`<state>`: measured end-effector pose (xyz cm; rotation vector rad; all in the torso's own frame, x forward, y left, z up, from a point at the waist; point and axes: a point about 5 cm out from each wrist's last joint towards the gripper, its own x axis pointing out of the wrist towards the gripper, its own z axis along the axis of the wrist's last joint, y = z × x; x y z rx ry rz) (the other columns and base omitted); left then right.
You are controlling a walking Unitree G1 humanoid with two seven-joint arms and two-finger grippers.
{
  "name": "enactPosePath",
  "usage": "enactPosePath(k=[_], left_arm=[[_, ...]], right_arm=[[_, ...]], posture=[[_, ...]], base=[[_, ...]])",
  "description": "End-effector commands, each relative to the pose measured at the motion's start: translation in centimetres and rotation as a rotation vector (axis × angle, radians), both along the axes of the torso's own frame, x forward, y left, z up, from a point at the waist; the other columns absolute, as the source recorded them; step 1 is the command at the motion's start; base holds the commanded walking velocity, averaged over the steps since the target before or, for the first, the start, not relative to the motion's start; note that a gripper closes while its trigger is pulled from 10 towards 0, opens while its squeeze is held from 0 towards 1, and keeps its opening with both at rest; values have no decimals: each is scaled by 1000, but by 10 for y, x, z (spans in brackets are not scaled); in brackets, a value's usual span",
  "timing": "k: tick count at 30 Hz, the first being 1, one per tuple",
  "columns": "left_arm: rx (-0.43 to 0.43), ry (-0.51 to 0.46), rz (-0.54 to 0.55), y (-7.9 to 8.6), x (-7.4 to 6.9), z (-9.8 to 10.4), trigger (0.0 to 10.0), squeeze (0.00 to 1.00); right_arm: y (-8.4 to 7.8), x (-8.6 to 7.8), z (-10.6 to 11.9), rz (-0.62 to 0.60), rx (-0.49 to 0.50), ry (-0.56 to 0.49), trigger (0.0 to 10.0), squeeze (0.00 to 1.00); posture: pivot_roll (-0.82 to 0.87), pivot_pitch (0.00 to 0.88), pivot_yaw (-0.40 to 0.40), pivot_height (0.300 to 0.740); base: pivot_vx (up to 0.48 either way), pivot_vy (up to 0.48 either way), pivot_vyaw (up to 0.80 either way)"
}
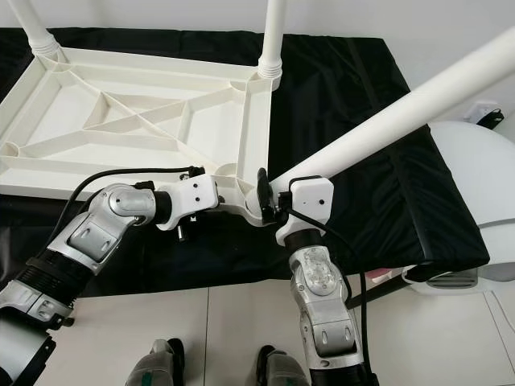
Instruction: Building children table
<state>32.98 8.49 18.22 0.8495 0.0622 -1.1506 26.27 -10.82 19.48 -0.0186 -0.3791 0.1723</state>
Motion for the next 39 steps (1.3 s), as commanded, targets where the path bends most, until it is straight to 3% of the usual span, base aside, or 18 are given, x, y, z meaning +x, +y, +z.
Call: enactPosePath(k=[1, 6, 7, 25, 26, 27, 28, 39], left_arm=[[44, 16, 56, 11, 3, -9, 10000, 0], [42, 17, 58, 11, 3, -10, 10000, 0], [41, 17, 59, 11, 3, -10, 10000, 0], [42, 12, 63, 12, 3, -9, 10000, 0], [43, 12, 64, 12, 3, -9, 10000, 0], [43, 12, 64, 12, 3, -9, 10000, 0], [44, 11, 65, 12, 4, -9, 10000, 0], [32, 1, 69, 12, 5, -6, 10000, 0]], right_arm=[[0, -2, -3, 8, 3, 6, 10000, 0], [0, -2, -1, 12, 7, -9, 10000, 0], [0, -2, 0, 27, 19, -9, 0, 0], [-1, 4, 7, 59, 34, -32, 0, 0], [-3, 5, 6, 58, 31, -28, 4902, 0], [-3, 5, 6, 58, 31, -28, 4902, 0], [-4, 7, 6, 62, 29, -23, 10000, 0], [-5, 17, 10, 240, 1, -2, 10000, 0]], posture=[[99, 229, -39, 740], [101, 231, -41, 740], [101, 229, -41, 740], [103, 217, -42, 740], [103, 215, -42, 740], [103, 215, -42, 740], [104, 214, -41, 740], [100, 206, -45, 740]], base=[[0, 0, 0], [0, 0, 0], [0, 0, 0], [0, 0, 0], [0, 0, 0], [0, 0, 0], [0, 0, 0], [0, 0, 0]])
